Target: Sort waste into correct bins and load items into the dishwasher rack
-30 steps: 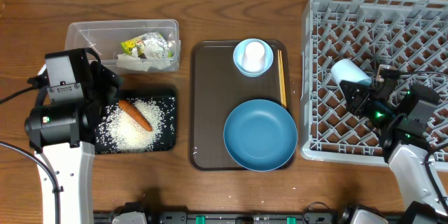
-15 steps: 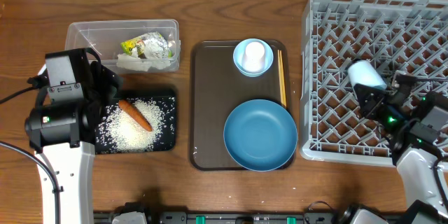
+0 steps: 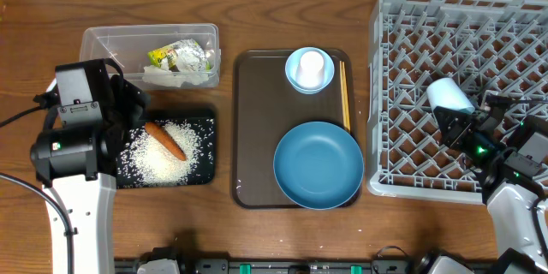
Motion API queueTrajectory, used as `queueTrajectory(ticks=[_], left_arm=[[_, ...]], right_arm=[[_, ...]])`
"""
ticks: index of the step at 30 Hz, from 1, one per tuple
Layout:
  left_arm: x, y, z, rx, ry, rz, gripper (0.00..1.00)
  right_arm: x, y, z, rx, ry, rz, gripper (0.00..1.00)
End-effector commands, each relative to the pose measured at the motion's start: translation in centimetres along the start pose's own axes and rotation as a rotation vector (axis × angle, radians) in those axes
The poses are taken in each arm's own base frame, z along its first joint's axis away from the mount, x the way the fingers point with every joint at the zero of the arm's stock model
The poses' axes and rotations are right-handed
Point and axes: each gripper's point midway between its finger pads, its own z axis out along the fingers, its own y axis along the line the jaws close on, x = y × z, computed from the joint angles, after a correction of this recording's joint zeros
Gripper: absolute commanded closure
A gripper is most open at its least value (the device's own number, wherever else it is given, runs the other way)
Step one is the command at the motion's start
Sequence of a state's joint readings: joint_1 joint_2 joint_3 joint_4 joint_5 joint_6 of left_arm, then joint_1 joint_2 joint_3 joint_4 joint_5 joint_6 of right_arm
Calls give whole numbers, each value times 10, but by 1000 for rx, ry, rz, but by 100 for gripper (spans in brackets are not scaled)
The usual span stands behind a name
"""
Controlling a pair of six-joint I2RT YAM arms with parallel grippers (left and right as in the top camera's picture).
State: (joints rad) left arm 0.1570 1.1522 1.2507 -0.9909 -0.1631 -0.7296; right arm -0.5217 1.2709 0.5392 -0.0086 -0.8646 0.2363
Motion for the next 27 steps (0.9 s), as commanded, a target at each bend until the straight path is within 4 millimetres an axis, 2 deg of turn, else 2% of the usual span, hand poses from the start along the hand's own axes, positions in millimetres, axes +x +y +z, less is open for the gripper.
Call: queueTrajectory(ticks=[1,14,20,27], left_arm=[[-1,2,1,-8,0,-6,1],[-1,2,1,-8,0,-6,1],[-1,2,1,-8,0,-6,1],[-1,2,1,-8,0,-6,1]], right_arm=[[31,-39,0,147,48,143,99],[43,-61,-13,244,66,249,99],[46,-75,-25,365,57,274,99],[46,-74,-33,401,43,290,99]])
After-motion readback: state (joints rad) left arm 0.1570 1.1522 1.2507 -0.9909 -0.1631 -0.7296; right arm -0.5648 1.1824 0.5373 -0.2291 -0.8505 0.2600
